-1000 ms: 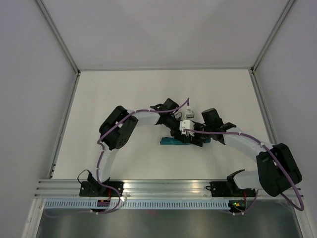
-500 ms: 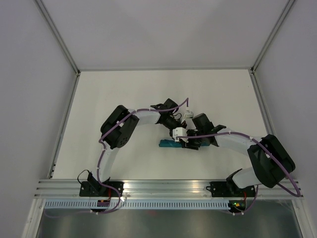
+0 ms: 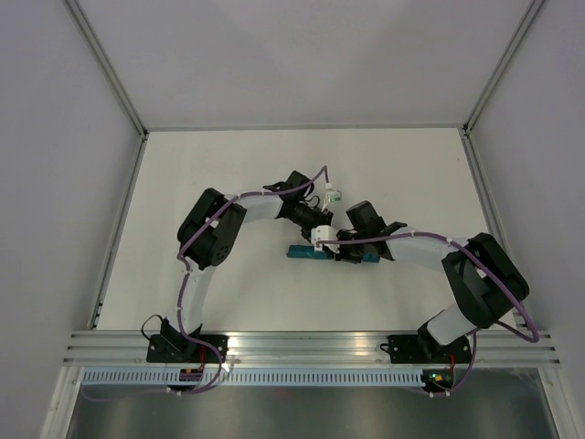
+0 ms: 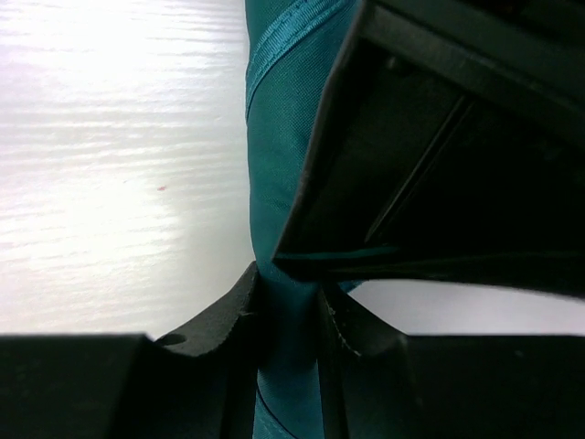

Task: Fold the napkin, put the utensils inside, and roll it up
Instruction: Roll the napkin at the center of the board.

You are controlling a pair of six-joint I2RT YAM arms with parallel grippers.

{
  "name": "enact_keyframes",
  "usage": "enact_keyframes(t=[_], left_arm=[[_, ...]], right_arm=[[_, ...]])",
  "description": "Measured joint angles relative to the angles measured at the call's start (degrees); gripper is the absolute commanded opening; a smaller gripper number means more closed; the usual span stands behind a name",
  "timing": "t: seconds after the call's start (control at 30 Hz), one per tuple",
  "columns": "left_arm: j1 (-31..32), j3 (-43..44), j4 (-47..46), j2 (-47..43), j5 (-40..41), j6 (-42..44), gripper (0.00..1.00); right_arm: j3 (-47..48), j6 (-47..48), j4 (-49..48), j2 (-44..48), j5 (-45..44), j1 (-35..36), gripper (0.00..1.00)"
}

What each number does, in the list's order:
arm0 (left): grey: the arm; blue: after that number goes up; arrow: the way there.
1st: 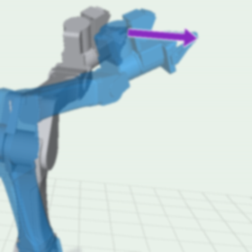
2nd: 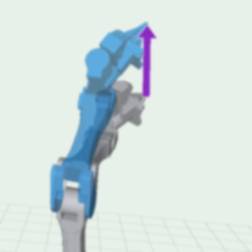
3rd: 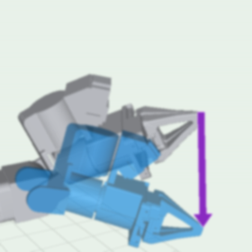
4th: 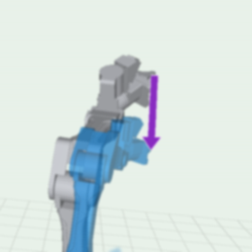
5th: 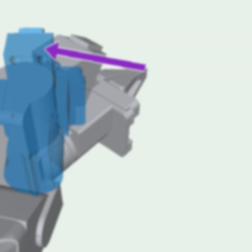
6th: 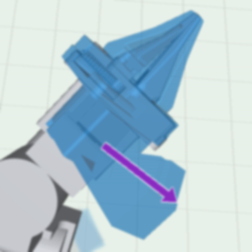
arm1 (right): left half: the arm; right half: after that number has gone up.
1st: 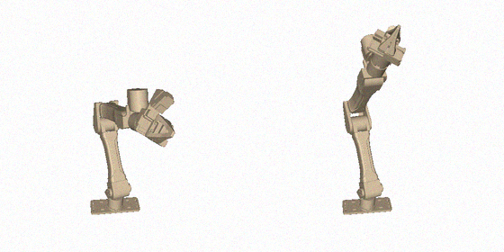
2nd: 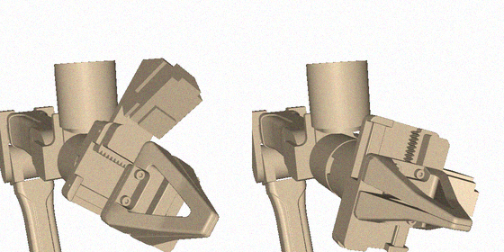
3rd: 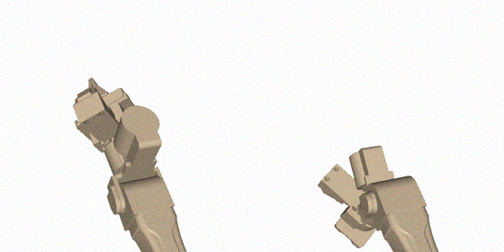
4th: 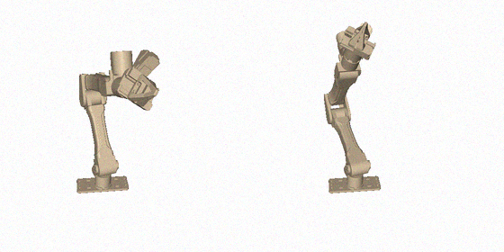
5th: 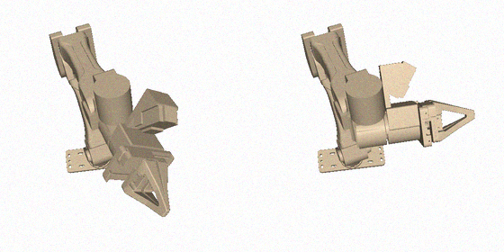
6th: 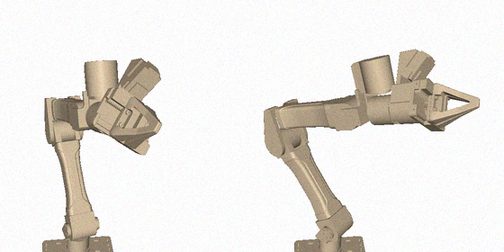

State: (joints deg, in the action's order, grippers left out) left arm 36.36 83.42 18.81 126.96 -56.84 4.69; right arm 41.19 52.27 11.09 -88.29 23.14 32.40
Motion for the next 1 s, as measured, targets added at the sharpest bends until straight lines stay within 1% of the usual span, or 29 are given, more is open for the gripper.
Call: enact_keyframes(t=[0.1, 0.2, 0.37, 0.43, 0.57, 0.67, 0.73, 0.8, 1.0], left_arm=[[-2.91, -2.05, -2.99, -1.79, 2.75, -3.74, 0.50], [-7.17, -4.13, -6.32, -4.15, 6.62, -7.63, 0.50], [-13.88, -6.10, -10.54, -10.14, 13.03, -13.90, 0.50], [-15.21, -6.97, -11.61, -13.18, 15.04, -15.93, 0.50], [-15.45, -8.57, -13.27, -18.95, 17.92, -19.32, 0.50], [-15.06, -10.01, -14.51, -22.49, 19.02, -21.81, 0.50], [-14.93, -11.26, -14.91, -24.28, 19.63, -22.86, 0.50], [-15.08, -12.74, -15.52, -25.94, 20.85, -23.96, 0.50], [-15.12, -18.29, -16.20, -30.86, 22.27, -26.84, 0.50]], right_arm=[[3.06, -1.73, 0.42, -2.86, -0.57, -0.07, 0.15], [6.25, -4.50, 1.18, -5.68, -0.83, -0.22, 0.14], [10.97, -10.51, 2.43, -9.68, -1.66, -0.37, 0.12], [12.90, -13.27, 2.93, -11.15, -2.14, -0.48, 0.12], [17.53, -19.67, 3.41, -15.02, -2.89, -1.05, 0.11], [20.55, -24.33, 3.06, -17.44, -3.98, -1.51, 0.13], [22.29, -27.41, 3.28, -18.69, -4.39, -1.92, 0.13], [24.26, -30.01, 3.82, -20.13, -4.85, -2.27, 0.11], [33.05, -38.69, 5.75, -26.08, -6.29, -3.80, 0.13]])
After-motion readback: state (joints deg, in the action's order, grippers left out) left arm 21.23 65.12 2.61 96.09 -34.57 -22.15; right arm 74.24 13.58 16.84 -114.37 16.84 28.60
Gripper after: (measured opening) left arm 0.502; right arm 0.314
